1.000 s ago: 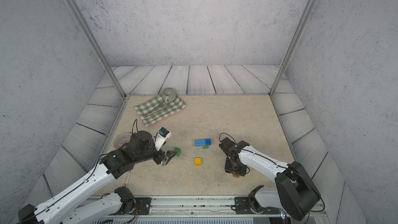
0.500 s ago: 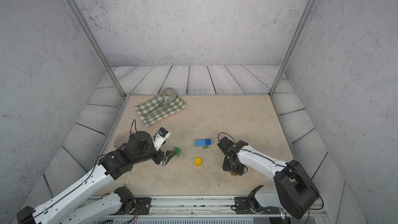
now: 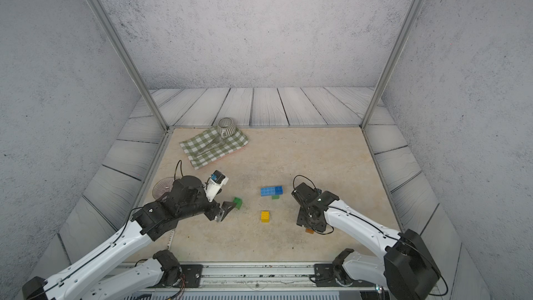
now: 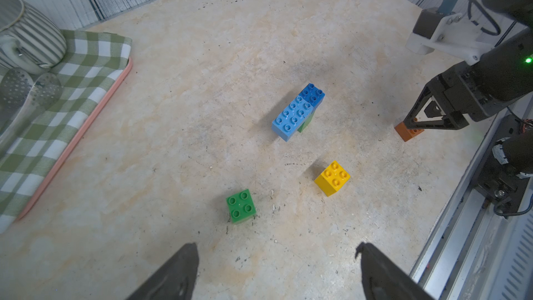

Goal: Assemble the number 4 with lego
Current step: Pick up the lego brick from the center of the board.

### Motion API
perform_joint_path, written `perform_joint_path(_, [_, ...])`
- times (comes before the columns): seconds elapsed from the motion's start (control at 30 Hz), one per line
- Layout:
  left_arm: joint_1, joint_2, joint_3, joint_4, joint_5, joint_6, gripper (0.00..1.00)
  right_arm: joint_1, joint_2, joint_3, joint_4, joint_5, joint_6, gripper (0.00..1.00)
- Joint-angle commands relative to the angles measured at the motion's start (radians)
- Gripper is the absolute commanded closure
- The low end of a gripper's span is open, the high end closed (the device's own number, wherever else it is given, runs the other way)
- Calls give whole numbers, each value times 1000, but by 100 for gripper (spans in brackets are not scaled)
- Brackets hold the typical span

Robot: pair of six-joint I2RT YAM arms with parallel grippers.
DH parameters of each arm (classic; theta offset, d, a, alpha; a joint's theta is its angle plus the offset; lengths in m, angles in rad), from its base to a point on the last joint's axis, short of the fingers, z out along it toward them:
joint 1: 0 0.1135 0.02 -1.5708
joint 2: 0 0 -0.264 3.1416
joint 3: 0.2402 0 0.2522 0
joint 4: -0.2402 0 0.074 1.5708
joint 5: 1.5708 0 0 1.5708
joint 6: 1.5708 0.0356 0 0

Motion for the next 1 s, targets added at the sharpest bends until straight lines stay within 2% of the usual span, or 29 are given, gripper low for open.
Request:
perform_joint_path(0.0, [-3,-7,-12,2,-8,6,10,4,22,10,-54,40,-4,43])
perform_joint_path(0.43, [-5,-12,-13,-4,-13,4,10,5,139,-40,71,42,35,45])
perform_joint_path(0.67, [-5,-12,-13,-4,-17,4,10,4,173,-38,94,36,33,55])
perform_joint_path(0.97, [-5,-16,-15,-3,-19,3,10,4,120,-44,77,37,35,67])
